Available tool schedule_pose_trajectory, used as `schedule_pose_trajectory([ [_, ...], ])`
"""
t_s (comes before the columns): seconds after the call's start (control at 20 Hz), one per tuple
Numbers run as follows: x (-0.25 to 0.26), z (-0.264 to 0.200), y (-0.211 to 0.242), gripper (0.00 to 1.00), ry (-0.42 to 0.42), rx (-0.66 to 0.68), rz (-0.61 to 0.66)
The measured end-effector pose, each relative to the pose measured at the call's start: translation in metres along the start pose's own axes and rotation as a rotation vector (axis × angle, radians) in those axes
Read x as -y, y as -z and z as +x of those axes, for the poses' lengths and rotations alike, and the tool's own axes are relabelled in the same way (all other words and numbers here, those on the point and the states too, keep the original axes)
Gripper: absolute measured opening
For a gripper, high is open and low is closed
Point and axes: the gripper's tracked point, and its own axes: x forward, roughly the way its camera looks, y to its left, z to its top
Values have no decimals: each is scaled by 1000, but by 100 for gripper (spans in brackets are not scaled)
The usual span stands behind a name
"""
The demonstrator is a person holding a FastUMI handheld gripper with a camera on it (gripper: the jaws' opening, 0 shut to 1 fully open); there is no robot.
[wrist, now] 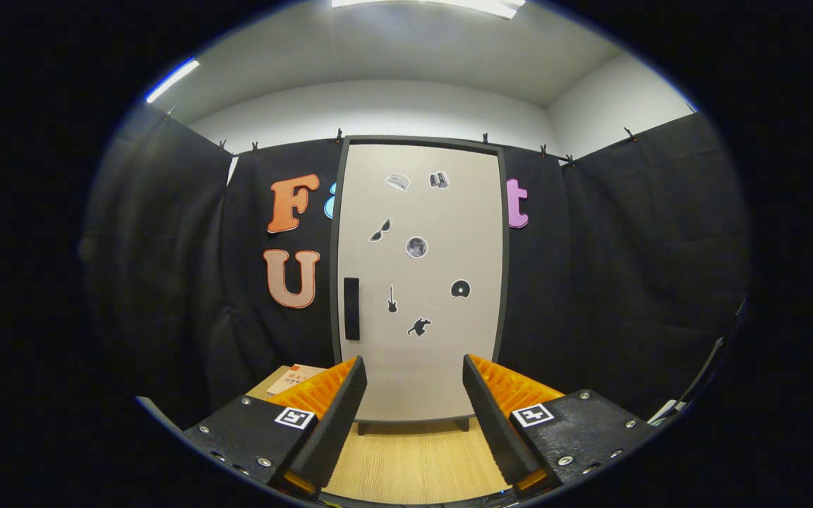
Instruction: Open the shoe cabinet door, grab the shoes and put them into the shoe cabinet, then close the shoe cabinet door.
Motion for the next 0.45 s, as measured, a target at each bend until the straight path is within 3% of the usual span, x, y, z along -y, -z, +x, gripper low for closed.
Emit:
schedule_pose_trajectory([
  [0.45,2,-5,-3,87,1,14,-5],
])
